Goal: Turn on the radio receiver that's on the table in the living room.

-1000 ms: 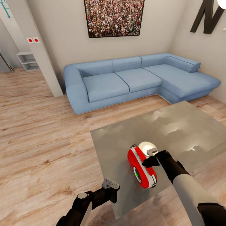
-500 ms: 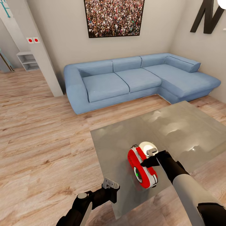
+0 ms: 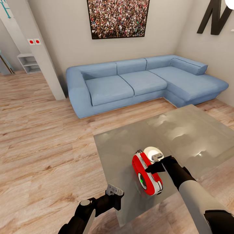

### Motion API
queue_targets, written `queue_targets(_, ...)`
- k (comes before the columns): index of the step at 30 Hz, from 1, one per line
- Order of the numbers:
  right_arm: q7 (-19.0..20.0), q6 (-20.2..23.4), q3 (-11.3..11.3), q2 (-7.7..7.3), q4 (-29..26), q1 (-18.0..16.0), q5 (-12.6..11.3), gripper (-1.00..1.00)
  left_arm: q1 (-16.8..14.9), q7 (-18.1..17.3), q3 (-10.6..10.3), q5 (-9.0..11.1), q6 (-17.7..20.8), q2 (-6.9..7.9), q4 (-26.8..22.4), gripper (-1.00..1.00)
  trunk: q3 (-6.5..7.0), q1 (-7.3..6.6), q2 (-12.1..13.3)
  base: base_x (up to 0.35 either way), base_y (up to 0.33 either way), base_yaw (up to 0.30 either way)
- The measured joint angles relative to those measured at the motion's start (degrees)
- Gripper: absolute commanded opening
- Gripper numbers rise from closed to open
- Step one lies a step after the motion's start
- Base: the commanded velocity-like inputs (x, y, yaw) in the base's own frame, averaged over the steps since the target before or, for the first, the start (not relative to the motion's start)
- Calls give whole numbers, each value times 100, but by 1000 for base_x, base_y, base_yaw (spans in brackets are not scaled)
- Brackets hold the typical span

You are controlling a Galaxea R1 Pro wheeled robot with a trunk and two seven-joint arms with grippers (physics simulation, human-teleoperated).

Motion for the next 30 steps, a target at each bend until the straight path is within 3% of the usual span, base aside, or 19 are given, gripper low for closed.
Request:
queue_targets(7, 56, 55, 0, -5, -110, 0, 18, 100, 0, 0, 0, 0, 0, 0, 0, -100, 0, 0, 0, 0, 0, 0)
queue_targets(13, 221, 421, 8, -39, -725, 0, 16, 100, 0, -2, 0, 3, -8, 0, 0, -100, 0, 0, 0, 0, 0, 0)
queue_targets(19, 666, 1391, 10, -74, -1850, -1, 21, 100, 0, -13, 0, 3, -16, 0, -5, -100, 0, 0, 0, 0, 0, 0)
queue_targets(23, 944, 2220, 40, -95, -2949, -1, 60, 100, 0, -29, 0, 3, -17, 0, -13, -100, 0, 0, 0, 0, 0, 0)
queue_targets(26, 1038, 2226, 68, -144, -3822, -1, 45, 100, 0, -25, 0, -2, -13, 0, -23, -100, 0, 0, 0, 0, 0, 0)
queue_targets(30, 1104, 2225, 100, -399, -4647, 0, 29, 100, 0, -8, 0, -5, -10, 7, -49, -100, 0, 0, 0, 0, 0, 0)
